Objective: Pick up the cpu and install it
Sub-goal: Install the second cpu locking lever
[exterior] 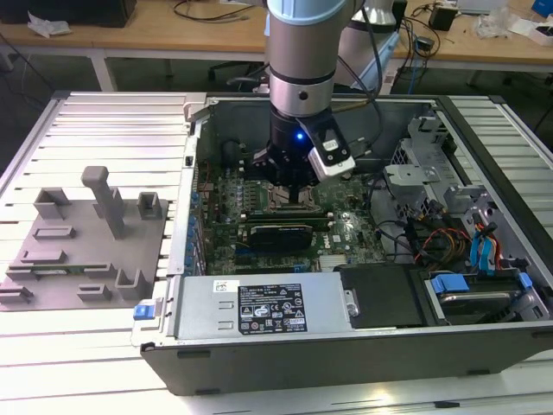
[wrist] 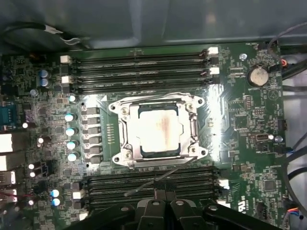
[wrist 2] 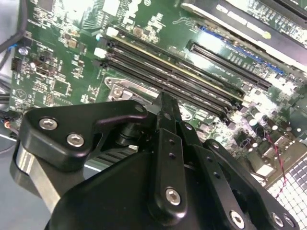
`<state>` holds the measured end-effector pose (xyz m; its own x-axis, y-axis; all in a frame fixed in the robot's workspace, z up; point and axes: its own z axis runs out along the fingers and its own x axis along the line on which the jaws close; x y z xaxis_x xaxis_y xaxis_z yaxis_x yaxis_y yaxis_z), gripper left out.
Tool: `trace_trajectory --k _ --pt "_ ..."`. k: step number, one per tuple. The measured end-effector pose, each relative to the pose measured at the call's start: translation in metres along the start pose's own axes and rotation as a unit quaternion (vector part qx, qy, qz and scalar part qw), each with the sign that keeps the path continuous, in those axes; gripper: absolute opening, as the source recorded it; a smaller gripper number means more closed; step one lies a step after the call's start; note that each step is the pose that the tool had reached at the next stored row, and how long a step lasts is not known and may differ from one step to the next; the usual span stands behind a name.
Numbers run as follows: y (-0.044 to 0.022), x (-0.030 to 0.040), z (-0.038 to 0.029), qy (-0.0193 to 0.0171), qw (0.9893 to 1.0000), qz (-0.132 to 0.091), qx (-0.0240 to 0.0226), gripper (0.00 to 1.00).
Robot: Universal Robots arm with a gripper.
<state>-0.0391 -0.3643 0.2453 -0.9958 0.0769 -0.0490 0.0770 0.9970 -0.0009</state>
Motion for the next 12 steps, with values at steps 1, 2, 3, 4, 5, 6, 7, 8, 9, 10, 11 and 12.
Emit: trace_trajectory --k 1,2,3,4,5,6,7,8,9,10,11,12 --pt "-0.0001 0.0016 0.0002 0.0000 1.0000 0.000 0.0000 0.11" --pt "-0.0003 0.0035 0.0015 0.0000 1.0000 0.000 0.0000 0.11" --pt "-0.0004 0.0043 0.0029 0.0000 1.0000 0.000 -0.0001 0.11" --pt "-0.0004 0.0049 0.0042 0.0000 1.0000 0.000 -0.0002 0.11" --pt "-0.0004 0.0053 0.0052 0.0000 1.0000 0.000 -0.0003 0.11" --pt "-0.0005 0.0054 0.0053 0.0001 1.0000 0.000 -0.0002 0.11" --pt "-0.0005 0.0054 0.0053 0.0001 1.0000 0.000 -0.0002 0.11" --pt "-0.0004 0.0054 0.0054 0.0000 1.0000 0.000 -0.0002 0.11" --pt "-0.0005 0.0054 0.0056 0.0001 1.0000 0.000 -0.0003 0.11" --pt "-0.0004 0.0055 0.0073 0.0000 1.0000 0.000 -0.0003 0.11" --pt "-0.0004 0.0056 0.0089 0.0000 1.0000 0.000 -0.0004 0.11" --pt "-0.0005 0.0057 0.0091 0.0001 1.0000 0.000 -0.0002 0.11"
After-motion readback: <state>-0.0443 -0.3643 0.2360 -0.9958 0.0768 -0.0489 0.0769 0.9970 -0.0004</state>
